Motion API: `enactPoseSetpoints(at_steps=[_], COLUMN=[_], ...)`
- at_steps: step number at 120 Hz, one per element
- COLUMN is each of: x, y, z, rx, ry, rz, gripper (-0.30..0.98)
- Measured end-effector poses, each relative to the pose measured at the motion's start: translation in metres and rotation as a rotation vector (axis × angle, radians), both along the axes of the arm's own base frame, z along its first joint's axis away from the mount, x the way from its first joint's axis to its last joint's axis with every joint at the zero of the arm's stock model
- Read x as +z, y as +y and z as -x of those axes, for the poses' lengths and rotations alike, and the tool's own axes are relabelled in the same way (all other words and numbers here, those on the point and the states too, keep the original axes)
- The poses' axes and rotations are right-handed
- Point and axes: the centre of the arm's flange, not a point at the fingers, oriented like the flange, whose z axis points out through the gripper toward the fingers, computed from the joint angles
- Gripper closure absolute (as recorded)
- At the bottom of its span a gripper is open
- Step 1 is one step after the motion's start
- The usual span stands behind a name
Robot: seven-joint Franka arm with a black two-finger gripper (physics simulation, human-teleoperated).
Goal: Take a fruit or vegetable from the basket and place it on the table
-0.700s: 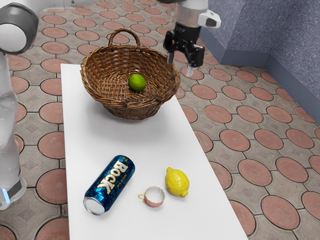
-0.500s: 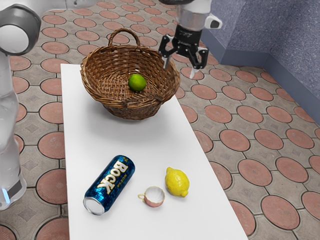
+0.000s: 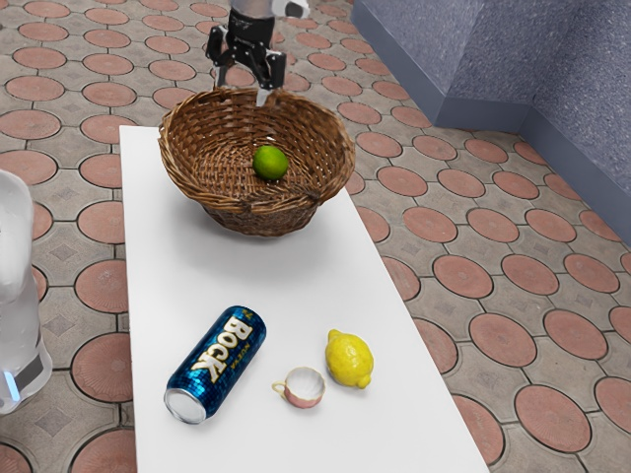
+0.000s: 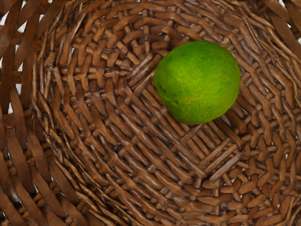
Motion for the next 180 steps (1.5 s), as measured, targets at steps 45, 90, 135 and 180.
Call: enactPoseSetpoints(at_steps=[45,90,135,180], x=[-0.074,-0.082,-0.105,-0.125], y=[0.035,0.003,0.017,0.017], z=[-0.082,-0.054,-0.029,-0.047], rx=[-0.391,-0.672,-0.721,-0.783], ry=[-0.088,-0.165,-0.182,-0.182], rz=[-0.078,-0.040,0.022,0.025], gripper=[0.00,0.00,0.00,0.00])
